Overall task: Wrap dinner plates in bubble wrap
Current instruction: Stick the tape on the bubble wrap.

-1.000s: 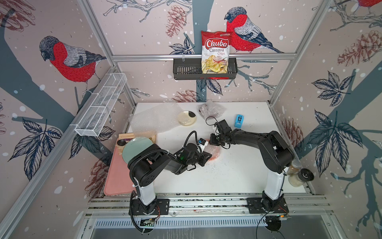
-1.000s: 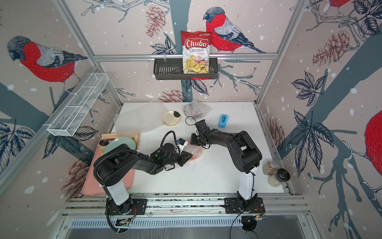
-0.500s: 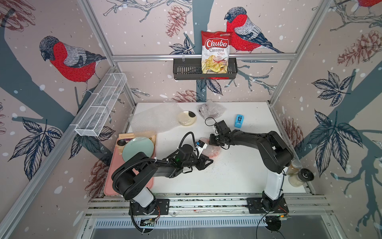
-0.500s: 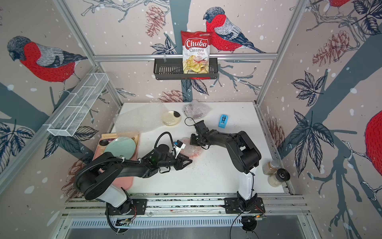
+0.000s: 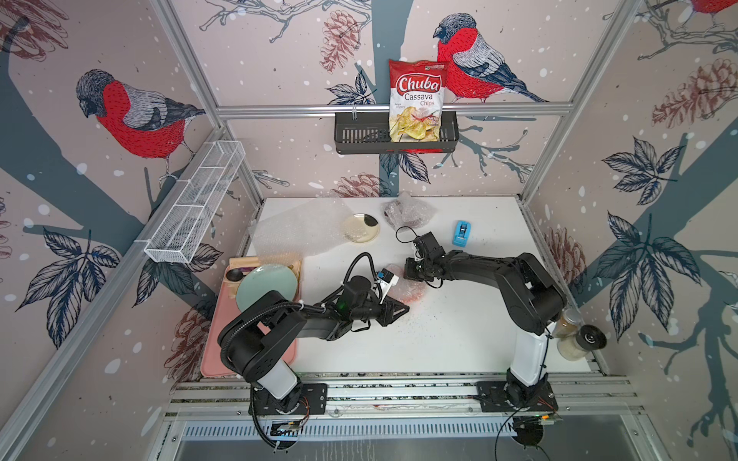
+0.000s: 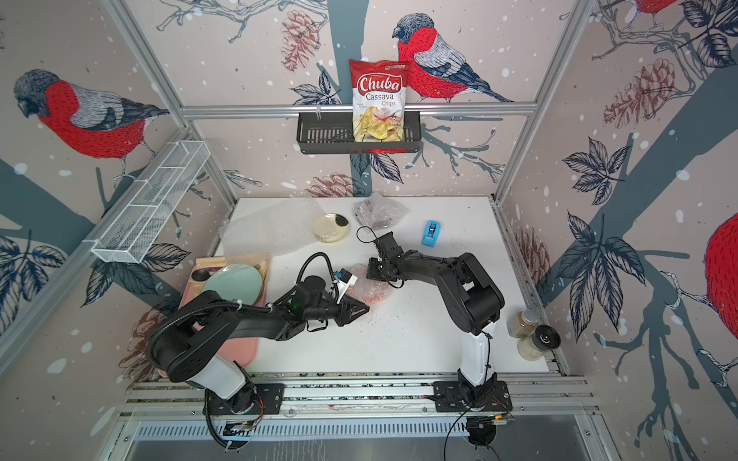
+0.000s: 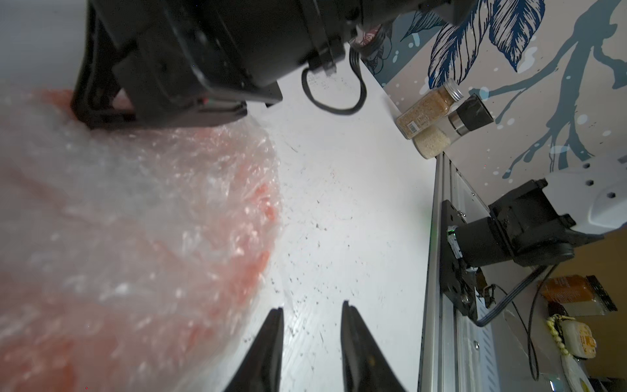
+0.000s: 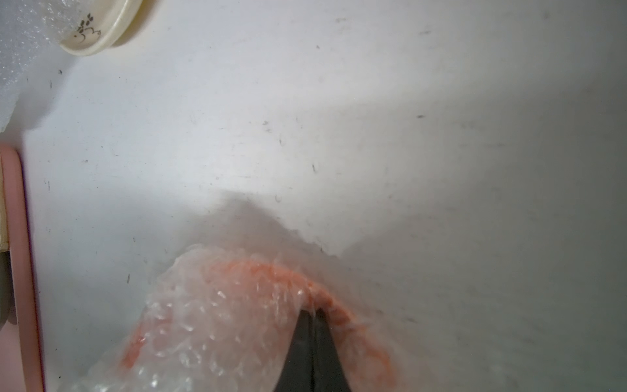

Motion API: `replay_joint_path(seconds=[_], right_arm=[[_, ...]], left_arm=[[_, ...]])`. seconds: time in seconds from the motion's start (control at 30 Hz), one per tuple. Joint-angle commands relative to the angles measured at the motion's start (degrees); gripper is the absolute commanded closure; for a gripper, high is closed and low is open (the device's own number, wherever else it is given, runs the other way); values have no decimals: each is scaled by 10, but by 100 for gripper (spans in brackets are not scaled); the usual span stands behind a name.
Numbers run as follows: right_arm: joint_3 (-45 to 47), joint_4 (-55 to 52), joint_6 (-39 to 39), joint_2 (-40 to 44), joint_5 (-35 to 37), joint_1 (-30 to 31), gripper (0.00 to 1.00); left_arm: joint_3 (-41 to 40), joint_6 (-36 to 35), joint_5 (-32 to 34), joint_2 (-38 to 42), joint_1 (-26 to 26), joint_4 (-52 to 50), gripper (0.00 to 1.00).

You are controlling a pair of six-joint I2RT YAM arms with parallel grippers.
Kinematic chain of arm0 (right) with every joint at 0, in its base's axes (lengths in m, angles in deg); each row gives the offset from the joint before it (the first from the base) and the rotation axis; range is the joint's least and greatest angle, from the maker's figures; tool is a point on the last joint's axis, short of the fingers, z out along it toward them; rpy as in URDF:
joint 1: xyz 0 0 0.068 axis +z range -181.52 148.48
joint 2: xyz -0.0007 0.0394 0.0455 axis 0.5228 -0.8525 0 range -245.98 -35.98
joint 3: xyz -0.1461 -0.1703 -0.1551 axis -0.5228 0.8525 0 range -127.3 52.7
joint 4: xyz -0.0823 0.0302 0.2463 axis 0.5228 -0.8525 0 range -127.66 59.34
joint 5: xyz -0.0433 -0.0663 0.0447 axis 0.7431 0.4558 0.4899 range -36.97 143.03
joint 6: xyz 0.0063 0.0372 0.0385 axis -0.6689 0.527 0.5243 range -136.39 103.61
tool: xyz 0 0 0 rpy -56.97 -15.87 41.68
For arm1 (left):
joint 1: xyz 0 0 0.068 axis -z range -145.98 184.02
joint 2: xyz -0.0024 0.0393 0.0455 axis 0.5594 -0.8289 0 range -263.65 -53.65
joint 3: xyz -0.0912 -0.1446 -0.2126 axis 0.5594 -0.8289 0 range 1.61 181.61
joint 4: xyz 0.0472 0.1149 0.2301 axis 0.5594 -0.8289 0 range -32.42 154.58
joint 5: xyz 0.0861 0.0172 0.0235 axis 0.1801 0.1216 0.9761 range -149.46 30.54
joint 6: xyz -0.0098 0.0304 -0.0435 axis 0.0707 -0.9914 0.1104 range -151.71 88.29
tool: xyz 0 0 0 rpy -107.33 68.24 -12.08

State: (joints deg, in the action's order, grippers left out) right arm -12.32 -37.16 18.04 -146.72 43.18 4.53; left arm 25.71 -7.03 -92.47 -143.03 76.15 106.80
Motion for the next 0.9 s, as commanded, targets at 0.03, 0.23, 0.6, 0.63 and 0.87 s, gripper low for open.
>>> replay_joint_path(seconds=[0.03, 0.23, 0.6, 0.63, 0.87], right_arm=[[2, -42, 3, -6, 35, 2, 100], [0, -41, 6, -4, 34, 2, 100], [1, -22, 19, 14, 11, 3, 100], [0, -22, 20, 17, 8, 3, 100], [0, -17, 18, 37, 13, 2, 91]], left_arm=[[-14, 38, -27, 48, -5, 16, 61], [110, 10, 16, 51, -6, -118, 64], [147, -15, 154, -88, -11, -121, 89], [148, -13, 150, -103, -10, -121, 90], [112, -12, 158, -113, -7, -109, 93]])
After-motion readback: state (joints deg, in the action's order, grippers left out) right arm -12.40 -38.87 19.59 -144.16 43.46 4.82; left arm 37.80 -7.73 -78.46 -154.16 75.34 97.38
